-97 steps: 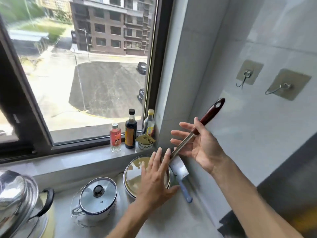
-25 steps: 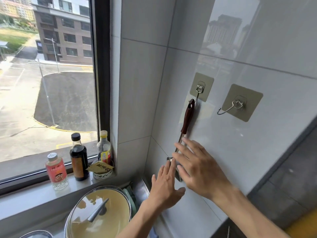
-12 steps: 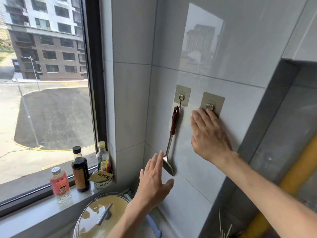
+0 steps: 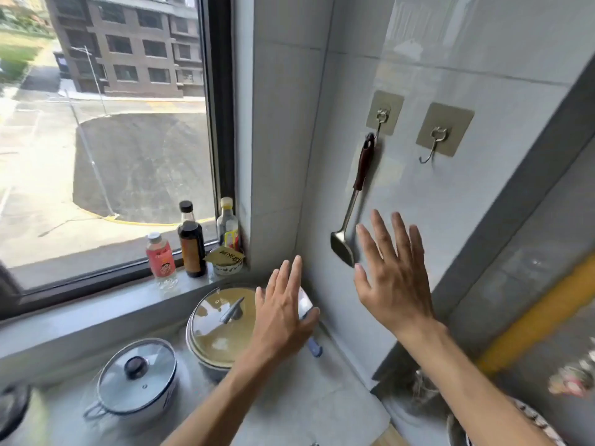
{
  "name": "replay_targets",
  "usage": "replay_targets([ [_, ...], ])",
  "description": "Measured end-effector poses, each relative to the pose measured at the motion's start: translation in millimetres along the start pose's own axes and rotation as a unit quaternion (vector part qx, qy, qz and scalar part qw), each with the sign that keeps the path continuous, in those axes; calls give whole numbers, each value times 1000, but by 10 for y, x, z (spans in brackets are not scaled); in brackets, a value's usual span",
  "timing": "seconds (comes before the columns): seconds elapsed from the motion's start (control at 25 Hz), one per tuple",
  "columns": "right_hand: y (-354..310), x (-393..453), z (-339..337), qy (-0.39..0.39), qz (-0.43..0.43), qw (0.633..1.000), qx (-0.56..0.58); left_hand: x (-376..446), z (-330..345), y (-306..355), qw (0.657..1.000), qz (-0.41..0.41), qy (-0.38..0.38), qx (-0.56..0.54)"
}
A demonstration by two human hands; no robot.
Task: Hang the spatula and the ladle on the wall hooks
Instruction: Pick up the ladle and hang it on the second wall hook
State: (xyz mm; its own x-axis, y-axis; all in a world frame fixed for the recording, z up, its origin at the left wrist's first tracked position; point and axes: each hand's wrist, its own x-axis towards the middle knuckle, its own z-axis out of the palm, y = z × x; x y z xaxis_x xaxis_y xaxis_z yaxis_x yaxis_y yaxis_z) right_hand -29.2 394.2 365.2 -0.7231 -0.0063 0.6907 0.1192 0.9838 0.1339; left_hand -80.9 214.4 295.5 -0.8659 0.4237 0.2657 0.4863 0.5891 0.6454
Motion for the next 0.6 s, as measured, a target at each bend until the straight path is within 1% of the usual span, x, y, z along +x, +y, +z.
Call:
replay_targets([
  [0.04,-236,-334,134,-34,16,998,53,-294,25,-177,1000,-26,-4,6],
  [0.08,-495,-712,264,-87,41,989,116,-635,66,-381,998,-60,-19,13],
  [0.12,-759,-1096,381,-153,82,965,199,-988,125,-612,994,-99,-35,14],
  [0.16,-1011,-1468,487,-229,138,916,298,-1356,192,-853,989,-140,-53,11],
  [0.2,-1225,-1825,580,-298,211,838,404,-1723,268,-1077,980,-182,-74,12],
  [0.24,-1387,-2139,668,-338,305,736,501,-2064,353,-1279,970,-221,-100,27],
  [0.28,-1481,-2393,740,-338,413,621,574,-2363,439,-1450,957,-254,-131,56],
  [0.32,-1513,-2598,807,-311,517,521,604,-2631,519,-1602,942,-280,-162,92],
  [0.36,-1507,-2774,866,-272,599,443,609,-2885,599,-1736,926,-302,-188,126],
  [0.4,-1481,-2913,923,-229,653,388,609,-3091,672,-1855,913,-318,-205,153],
  [0.44,-1431,-3040,976,-188,687,353,606,-3264,730,-1945,904,-322,-220,176],
  [0.48,-1356,-3155,1026,-145,712,331,603,-3397,777,-1994,897,-316,-236,199],
  [0.56,-1207,-3318,1137,-65,739,307,596,-3549,855,-2037,895,-279,-261,232],
  [0.6,-1167,-3378,1195,-43,748,289,596,-3579,875,-2049,896,-261,-266,240],
])
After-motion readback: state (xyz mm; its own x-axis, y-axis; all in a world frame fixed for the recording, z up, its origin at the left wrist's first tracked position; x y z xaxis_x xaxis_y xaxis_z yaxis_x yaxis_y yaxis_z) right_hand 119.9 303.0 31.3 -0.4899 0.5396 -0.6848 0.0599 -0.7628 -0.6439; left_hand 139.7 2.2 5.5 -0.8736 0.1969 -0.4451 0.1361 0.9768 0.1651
